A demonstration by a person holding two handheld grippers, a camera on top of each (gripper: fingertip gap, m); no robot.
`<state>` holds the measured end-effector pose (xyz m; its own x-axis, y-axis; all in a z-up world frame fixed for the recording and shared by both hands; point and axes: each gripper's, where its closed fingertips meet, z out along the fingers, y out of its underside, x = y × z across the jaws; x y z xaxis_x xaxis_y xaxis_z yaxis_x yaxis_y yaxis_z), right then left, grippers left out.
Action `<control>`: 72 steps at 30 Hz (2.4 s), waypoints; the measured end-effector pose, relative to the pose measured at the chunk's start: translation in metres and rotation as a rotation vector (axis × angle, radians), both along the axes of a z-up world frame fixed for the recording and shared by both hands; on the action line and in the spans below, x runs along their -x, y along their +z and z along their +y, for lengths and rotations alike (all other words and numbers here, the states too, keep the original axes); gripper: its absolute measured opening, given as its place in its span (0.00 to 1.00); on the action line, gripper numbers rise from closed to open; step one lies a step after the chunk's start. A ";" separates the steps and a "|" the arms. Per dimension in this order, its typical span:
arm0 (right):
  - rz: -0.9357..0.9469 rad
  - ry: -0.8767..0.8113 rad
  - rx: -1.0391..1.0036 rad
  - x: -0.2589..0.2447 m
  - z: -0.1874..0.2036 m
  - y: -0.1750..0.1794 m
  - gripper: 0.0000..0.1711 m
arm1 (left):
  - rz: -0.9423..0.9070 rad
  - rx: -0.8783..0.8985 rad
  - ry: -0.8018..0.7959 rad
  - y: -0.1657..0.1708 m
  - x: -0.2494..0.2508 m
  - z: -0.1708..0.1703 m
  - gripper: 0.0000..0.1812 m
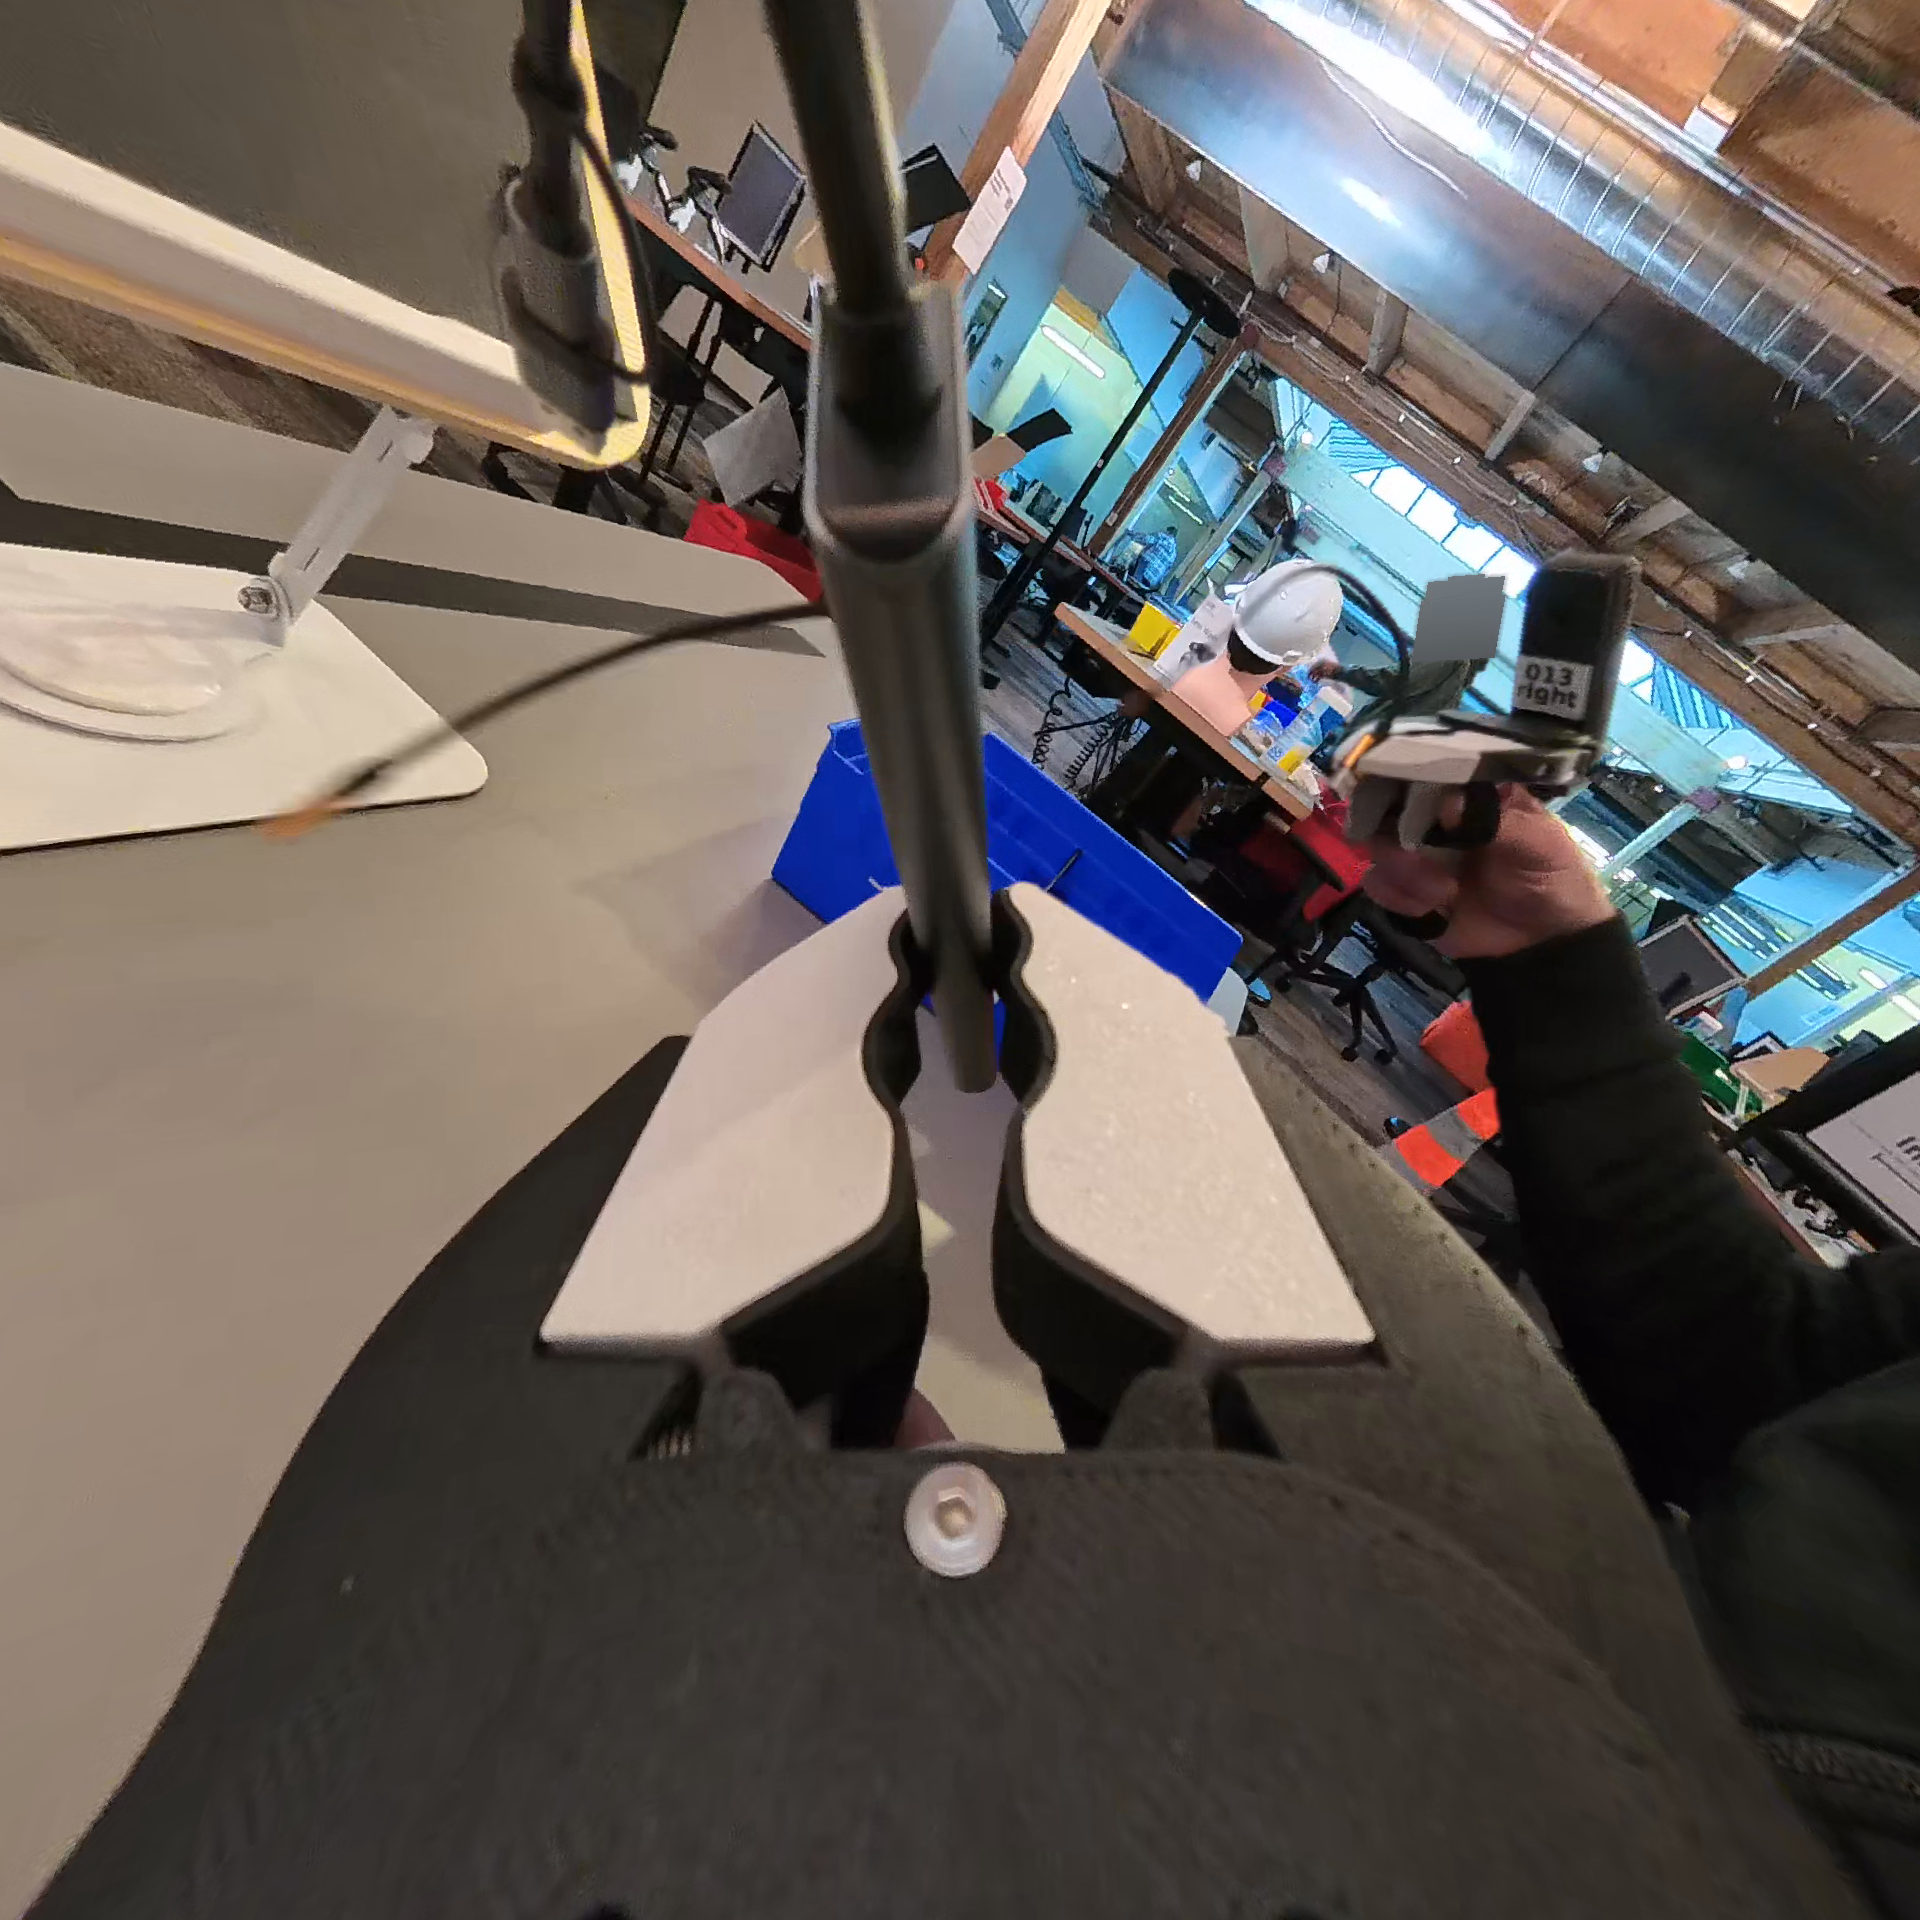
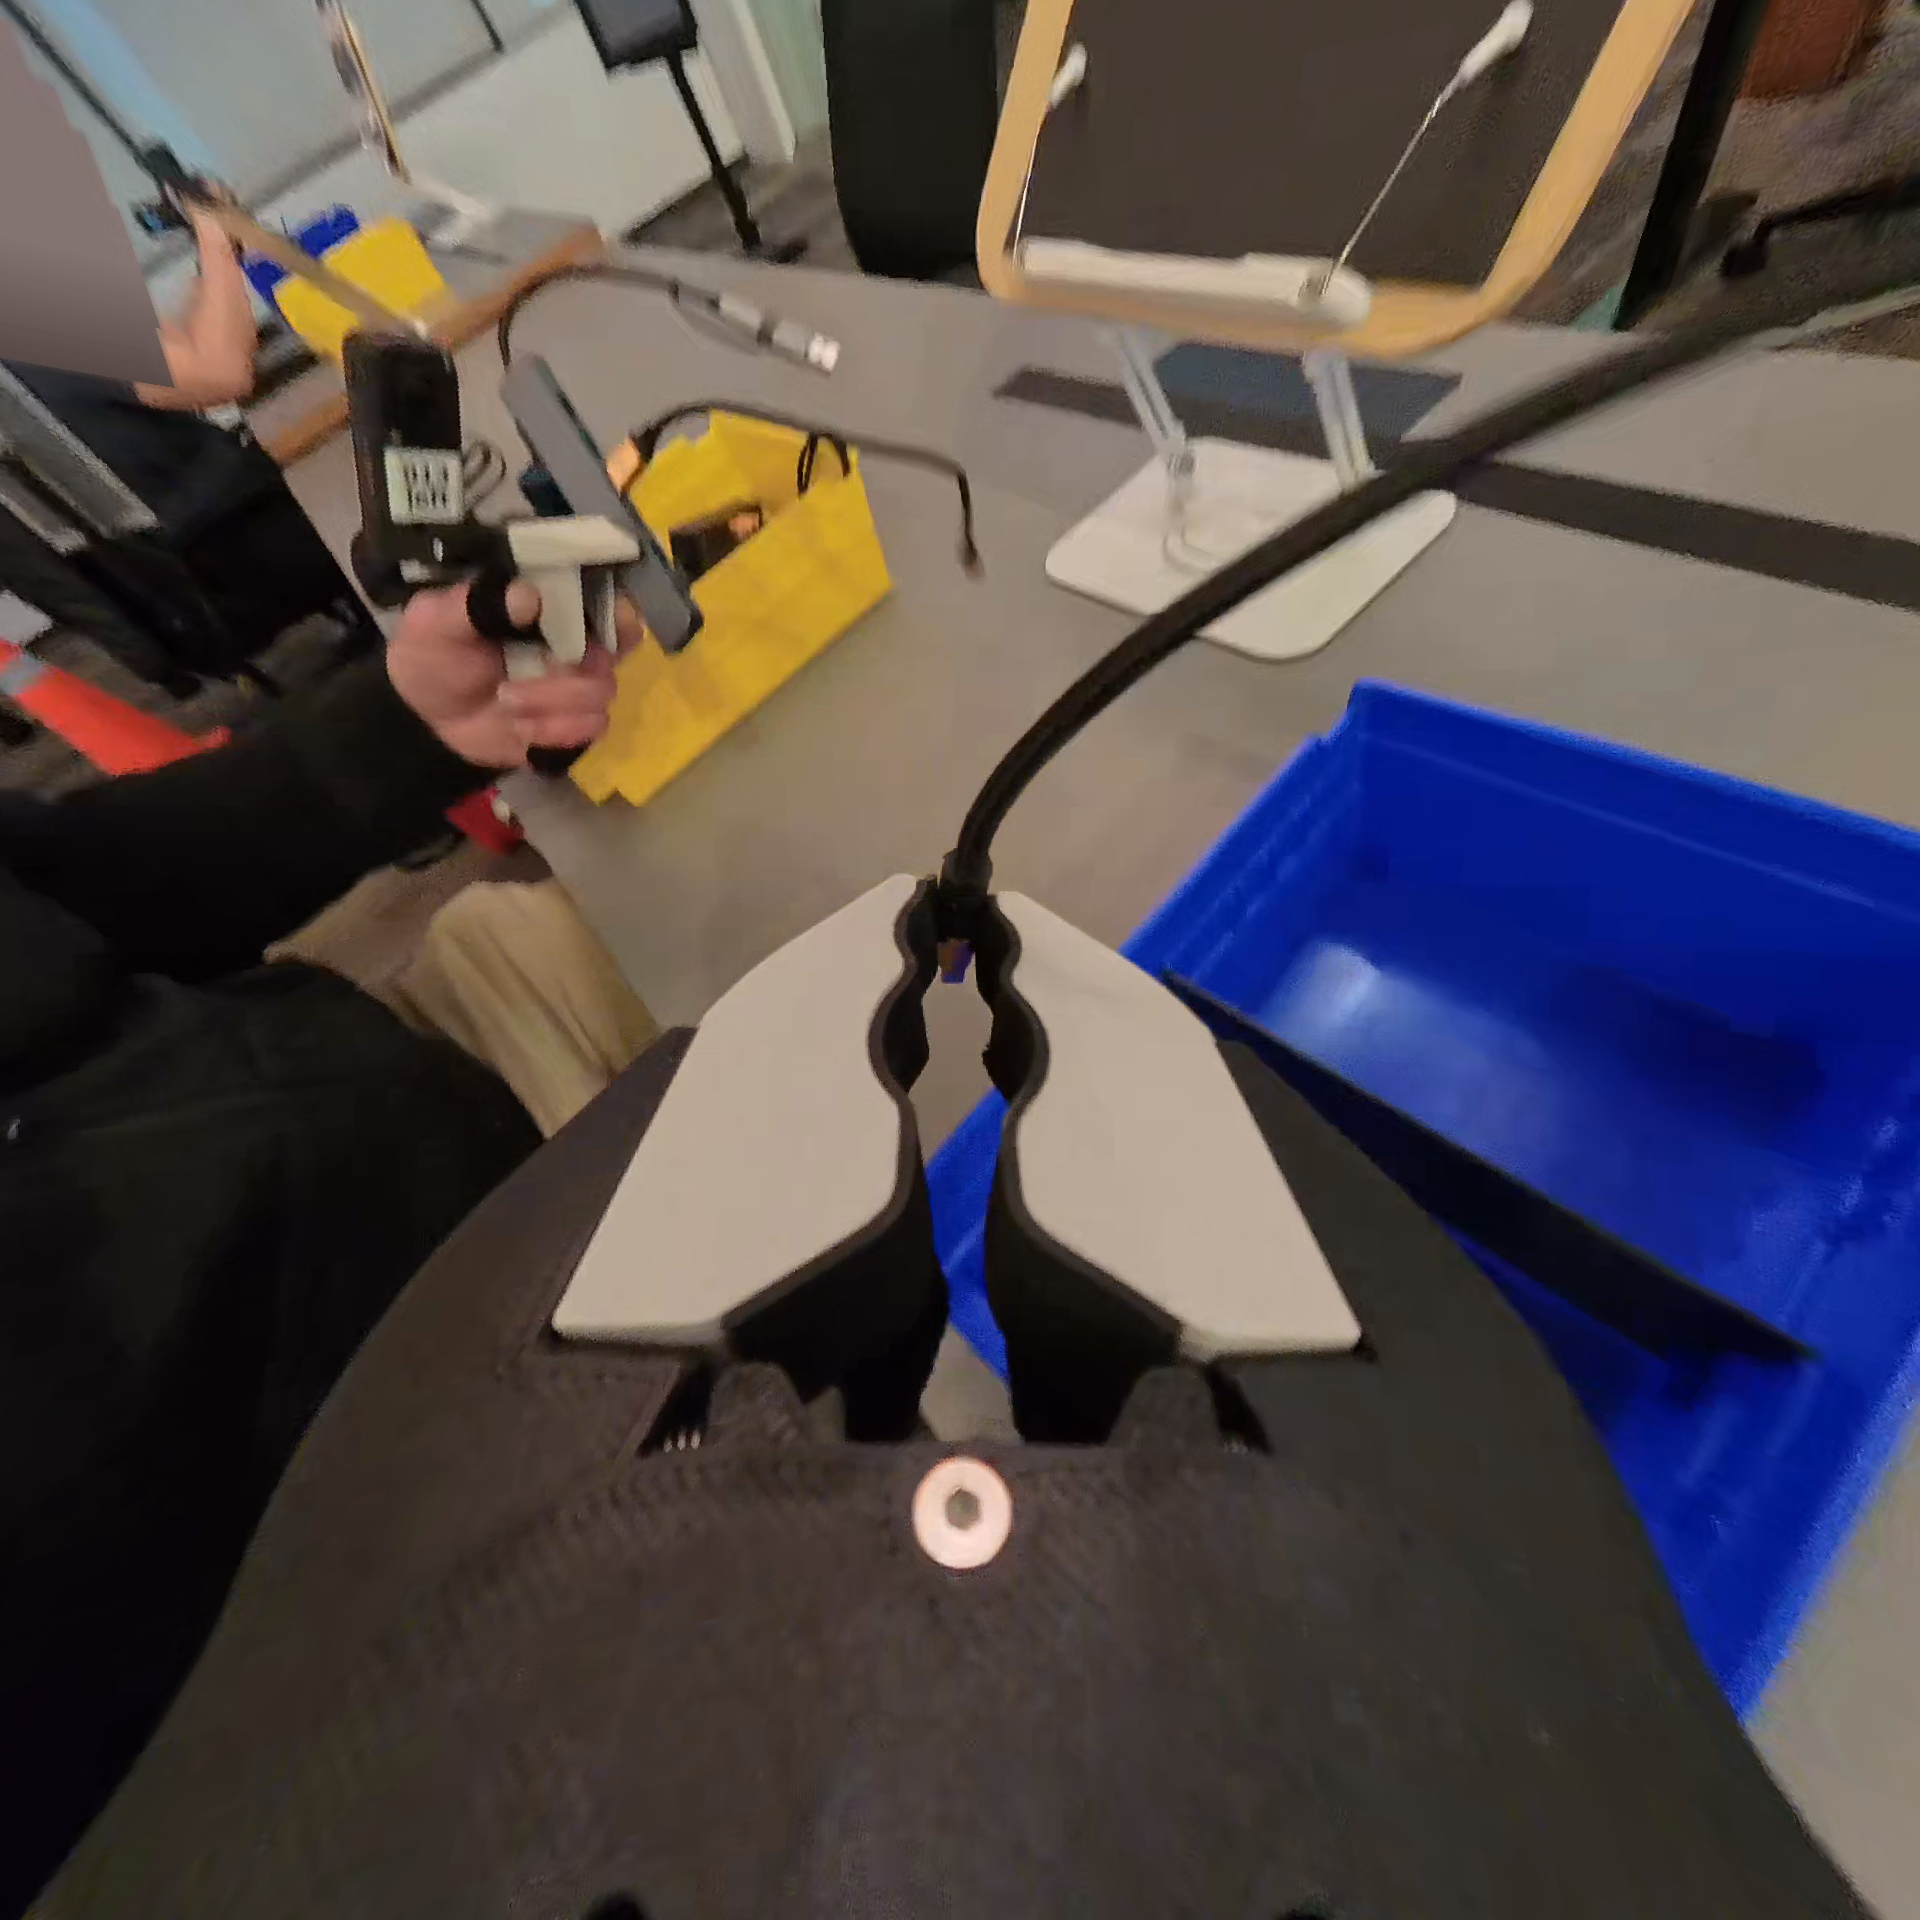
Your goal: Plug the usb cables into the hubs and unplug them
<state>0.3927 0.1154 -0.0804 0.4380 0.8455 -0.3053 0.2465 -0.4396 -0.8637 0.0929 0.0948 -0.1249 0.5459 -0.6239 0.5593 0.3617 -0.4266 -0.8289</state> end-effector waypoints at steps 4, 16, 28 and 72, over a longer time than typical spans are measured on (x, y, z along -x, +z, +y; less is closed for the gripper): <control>-0.165 -0.051 0.068 -0.033 -0.008 -0.026 0.04 | -0.008 -0.010 -0.012 0.000 -0.003 -0.001 0.06; -0.343 0.077 0.303 -0.016 -0.029 -0.114 0.04 | 0.014 0.013 -0.026 -0.009 -0.010 -0.001 0.06; -0.603 -0.064 0.596 -0.042 -0.019 -0.198 0.06 | 0.036 0.040 -0.045 -0.019 -0.015 -0.001 0.06; 0.419 0.519 0.483 0.247 -0.044 -0.065 0.04 | -0.033 0.045 -0.322 -0.031 -0.079 -0.032 0.12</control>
